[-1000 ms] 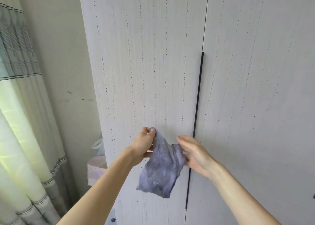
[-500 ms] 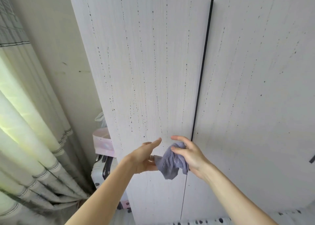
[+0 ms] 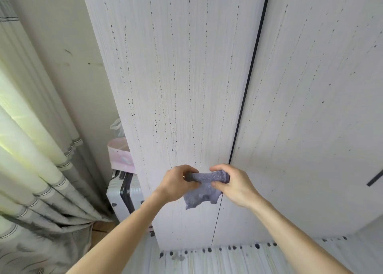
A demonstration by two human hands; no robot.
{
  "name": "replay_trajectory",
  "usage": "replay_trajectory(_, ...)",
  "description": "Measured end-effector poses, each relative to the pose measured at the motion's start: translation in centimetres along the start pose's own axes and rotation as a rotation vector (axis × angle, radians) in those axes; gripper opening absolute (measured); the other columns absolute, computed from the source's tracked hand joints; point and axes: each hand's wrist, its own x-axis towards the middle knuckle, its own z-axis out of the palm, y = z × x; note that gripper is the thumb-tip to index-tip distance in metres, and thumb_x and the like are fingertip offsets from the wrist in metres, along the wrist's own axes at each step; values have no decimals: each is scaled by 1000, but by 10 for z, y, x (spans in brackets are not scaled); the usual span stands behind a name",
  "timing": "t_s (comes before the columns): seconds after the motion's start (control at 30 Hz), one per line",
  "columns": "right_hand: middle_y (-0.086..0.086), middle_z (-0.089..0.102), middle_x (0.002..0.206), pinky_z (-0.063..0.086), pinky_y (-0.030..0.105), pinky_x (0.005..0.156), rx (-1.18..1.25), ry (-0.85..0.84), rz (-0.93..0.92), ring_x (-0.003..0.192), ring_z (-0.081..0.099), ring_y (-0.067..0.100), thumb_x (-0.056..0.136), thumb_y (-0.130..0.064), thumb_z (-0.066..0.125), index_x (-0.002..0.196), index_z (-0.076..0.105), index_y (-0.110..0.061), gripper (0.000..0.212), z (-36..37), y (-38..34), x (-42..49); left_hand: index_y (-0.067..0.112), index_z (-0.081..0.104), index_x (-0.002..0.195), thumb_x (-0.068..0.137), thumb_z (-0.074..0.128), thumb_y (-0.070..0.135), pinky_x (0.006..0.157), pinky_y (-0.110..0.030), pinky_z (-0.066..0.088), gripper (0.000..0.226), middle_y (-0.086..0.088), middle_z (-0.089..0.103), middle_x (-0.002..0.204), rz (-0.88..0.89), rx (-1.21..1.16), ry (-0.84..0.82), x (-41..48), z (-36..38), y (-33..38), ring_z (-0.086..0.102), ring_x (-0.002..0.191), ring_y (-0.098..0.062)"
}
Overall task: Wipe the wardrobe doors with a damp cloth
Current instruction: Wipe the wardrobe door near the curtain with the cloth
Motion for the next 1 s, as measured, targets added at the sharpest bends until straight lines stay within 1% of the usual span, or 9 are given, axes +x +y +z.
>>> replay_trajectory(0.17,-11,53,105,35,19,81,-230,98,-54,97,52,8,89,-31,71,103,70,-26,15,0,10,7,27,64,85,84,78,38,67,-12,39,17,5,61,93,97,181,71,8,-6,-1,57,87,-7)
replay_trajectory(0.27,-11,43,114,30,21,88,-183,165,-49,107,40,8,89,-39,71,89,65,-23,17,4,15,13,18,61,85,88,76,39,74,-23,45,26,4,66,88,17,-137,-30,11,-9,-1,62,85,-12)
replay_trajectory(0.37,-8,53,82,37,29,74,218,74,90,82,50,9,74,-69,70,79,56,-8,63,5,11,16,9,61,99,91,71,43,84,-37,54,36,-6,68,90,-110,-528,-144,8,-9,2,68,85,-20)
replay_trajectory(0.43,4,56,77,41,34,71,533,39,251,74,55,15,60,-81,72,86,58,-2,84,10,8,16,5,64,109,100,59,42,82,-38,58,38,-9,72,94,-210,-667,-195,7,-5,2,70,87,-23)
replay_trajectory(0.57,24,69,115,55,46,83,1001,-185,467,102,68,34,85,-39,76,118,64,-3,50,24,11,10,8,64,128,100,61,33,98,-46,54,38,-15,71,123,-300,-774,-328,3,-3,-7,67,115,-34)
replay_trajectory(0.67,28,64,126,49,56,100,1128,-285,402,114,63,42,79,0,74,127,59,2,51,27,14,6,5,53,134,77,77,2,93,-49,56,62,-17,68,125,-288,-808,-337,2,-10,-17,68,113,-36)
replay_trajectory(0.77,28,65,122,52,54,98,1075,-197,361,112,65,42,71,19,69,124,60,3,55,25,15,8,5,52,127,62,68,-16,76,-40,55,70,-15,64,104,-287,-837,-275,5,-16,-23,67,94,-30)
replay_trajectory(0.87,27,68,116,50,55,97,965,-51,269,109,66,43,69,16,73,112,68,-1,47,19,9,17,9,63,110,73,54,-29,65,-31,55,53,-10,64,98,-225,-894,-187,12,-22,-17,65,85,-25)
replay_trajectory(1.0,4,74,103,50,39,72,713,43,71,92,65,23,80,20,62,80,80,-22,45,-4,-13,29,16,58,68,95,45,-16,62,-28,59,44,-7,69,86,-111,-918,-74,18,-36,8,64,78,-24)
